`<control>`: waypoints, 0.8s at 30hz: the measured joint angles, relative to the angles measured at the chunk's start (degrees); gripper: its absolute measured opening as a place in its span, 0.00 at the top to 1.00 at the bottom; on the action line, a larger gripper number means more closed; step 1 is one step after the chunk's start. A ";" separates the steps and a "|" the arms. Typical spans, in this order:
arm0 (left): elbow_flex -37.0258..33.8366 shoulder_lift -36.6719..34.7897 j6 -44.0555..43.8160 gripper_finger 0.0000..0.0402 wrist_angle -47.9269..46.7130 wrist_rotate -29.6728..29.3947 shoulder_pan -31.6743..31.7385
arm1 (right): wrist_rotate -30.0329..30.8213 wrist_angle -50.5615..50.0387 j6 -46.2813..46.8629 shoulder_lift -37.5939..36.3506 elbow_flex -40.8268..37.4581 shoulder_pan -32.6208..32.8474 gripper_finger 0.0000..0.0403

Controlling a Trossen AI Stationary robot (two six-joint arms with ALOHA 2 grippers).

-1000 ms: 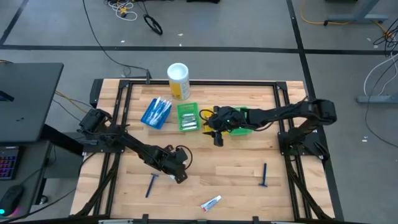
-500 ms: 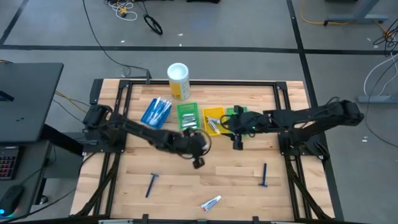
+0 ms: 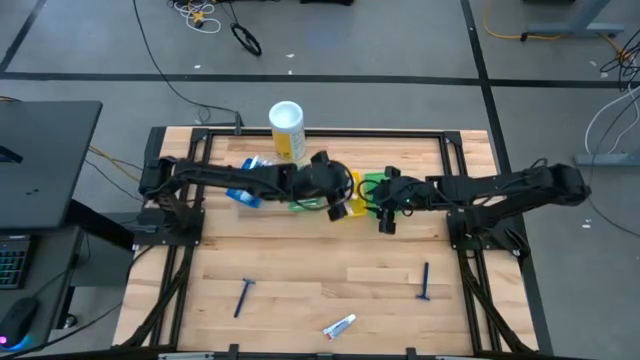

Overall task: Pick & Place Travel size toiletries
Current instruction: Put the toothpaste into the yellow bin

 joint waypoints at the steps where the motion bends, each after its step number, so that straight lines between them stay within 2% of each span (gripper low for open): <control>1: -0.90 0.00 0.02 0.74 1.46 0.35 1.06 | -0.17 0.20 0.62 -0.14 -0.46 -0.73 0.49; 8: -10.00 0.17 -2.38 0.74 12.43 11.28 6.89 | -1.89 0.42 6.55 -0.14 -2.31 -3.81 0.49; 12: -17.59 0.17 -2.90 0.74 24.04 17.10 7.40 | -2.03 2.59 6.92 -0.14 -2.97 -3.84 0.49; 17: -25.88 0.17 -1.37 0.73 38.88 19.51 7.33 | -2.14 7.22 6.71 -0.14 -3.63 -3.84 0.49; 24: -28.31 0.24 -0.05 0.73 41.82 18.37 7.35 | -2.27 9.98 5.19 -0.14 -3.66 -3.84 0.49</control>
